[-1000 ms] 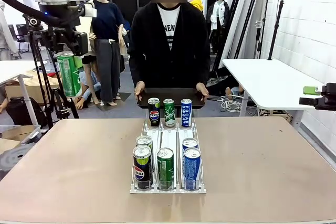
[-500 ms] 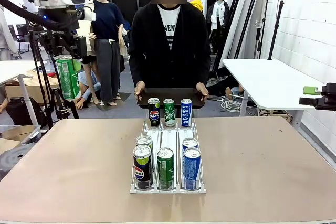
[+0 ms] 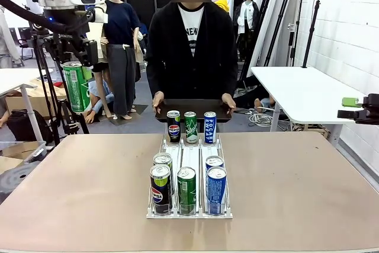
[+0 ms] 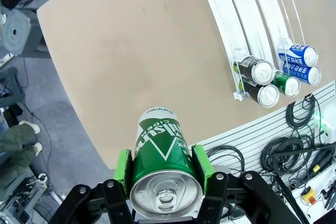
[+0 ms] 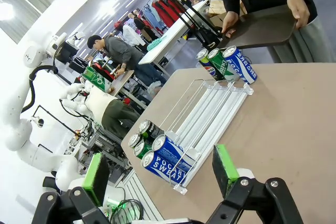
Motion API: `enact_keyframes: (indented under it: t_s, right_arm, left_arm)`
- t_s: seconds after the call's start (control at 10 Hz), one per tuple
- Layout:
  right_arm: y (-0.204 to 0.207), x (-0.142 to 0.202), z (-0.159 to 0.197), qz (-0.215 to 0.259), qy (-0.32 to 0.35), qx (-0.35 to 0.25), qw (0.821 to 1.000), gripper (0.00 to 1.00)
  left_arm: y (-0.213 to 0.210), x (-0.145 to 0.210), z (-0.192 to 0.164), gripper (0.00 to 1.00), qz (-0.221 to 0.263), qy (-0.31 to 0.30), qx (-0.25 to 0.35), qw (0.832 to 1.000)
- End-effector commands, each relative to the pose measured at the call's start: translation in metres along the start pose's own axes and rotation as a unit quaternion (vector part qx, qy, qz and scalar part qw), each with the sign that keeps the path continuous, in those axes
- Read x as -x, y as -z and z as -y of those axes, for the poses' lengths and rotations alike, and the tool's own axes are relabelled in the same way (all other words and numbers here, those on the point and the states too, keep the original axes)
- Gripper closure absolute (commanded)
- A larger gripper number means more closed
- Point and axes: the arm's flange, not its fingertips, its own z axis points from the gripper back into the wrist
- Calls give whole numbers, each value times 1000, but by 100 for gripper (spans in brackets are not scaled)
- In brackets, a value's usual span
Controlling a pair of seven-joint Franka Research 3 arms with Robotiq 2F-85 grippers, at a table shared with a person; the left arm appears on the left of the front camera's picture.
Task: Retrieve and hand over the desired beverage to the person.
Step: Place the picked can on the Handle tray extended by the person.
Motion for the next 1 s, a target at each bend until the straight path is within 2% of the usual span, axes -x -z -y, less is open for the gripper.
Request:
enact_keyframes:
  t_s: [0.0,0.9]
  right_arm:
    - [0,0,0,2,0,-4,1000,0]
    - [0,0,0,2,0,-4,1000,0]
  left_arm:
    - [-7,1,0,100,2,-3,-2,1000]
    - [-7,1,0,100,2,-3,-2,1000]
